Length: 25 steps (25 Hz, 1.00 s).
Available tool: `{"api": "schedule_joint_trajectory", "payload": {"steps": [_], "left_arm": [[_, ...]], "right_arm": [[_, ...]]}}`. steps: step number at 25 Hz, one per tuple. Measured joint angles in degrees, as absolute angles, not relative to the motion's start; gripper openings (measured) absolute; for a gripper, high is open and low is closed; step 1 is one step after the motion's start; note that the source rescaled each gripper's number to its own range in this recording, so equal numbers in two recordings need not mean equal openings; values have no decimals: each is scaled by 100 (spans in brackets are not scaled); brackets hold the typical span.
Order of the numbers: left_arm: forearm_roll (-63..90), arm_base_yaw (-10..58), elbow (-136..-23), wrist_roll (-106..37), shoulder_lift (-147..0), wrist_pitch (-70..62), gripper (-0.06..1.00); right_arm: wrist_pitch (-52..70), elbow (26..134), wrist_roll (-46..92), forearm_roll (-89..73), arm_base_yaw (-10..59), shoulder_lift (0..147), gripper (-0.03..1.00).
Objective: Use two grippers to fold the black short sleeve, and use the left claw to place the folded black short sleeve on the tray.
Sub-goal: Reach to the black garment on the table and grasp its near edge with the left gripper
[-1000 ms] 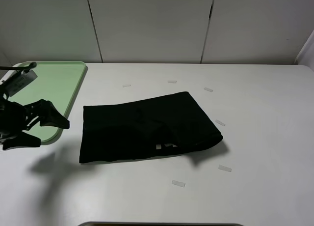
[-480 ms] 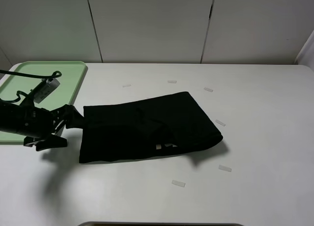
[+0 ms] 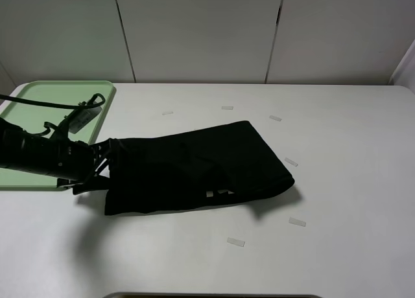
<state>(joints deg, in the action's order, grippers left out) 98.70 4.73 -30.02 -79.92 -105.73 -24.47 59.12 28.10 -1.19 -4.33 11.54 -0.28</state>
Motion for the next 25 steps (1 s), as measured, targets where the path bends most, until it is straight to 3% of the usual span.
{"api": "schedule_joint_trajectory", "payload": {"steps": [5, 7, 13, 15, 25], "left_arm": [[9947, 693, -3002, -8019, -10615, -2385, 72], [9931, 709, -3002, -8024, -10615, -2394, 60], [9787, 709, -3002, -8024, -10615, -2548, 14], [9685, 709, -3002, -8019, -10609, -2585, 5], [8252, 476, -2981, -7061, -9359, -2555, 0]], "right_arm": [[5912, 2810, -119, -433, 1154, -28, 100], [5912, 2810, -123, -433, 1154, -28, 100], [5912, 2810, -123, -433, 1154, -28, 100], [5912, 2810, -123, -433, 1154, -28, 100], [5912, 2810, -123, -433, 1154, -28, 100]]}}
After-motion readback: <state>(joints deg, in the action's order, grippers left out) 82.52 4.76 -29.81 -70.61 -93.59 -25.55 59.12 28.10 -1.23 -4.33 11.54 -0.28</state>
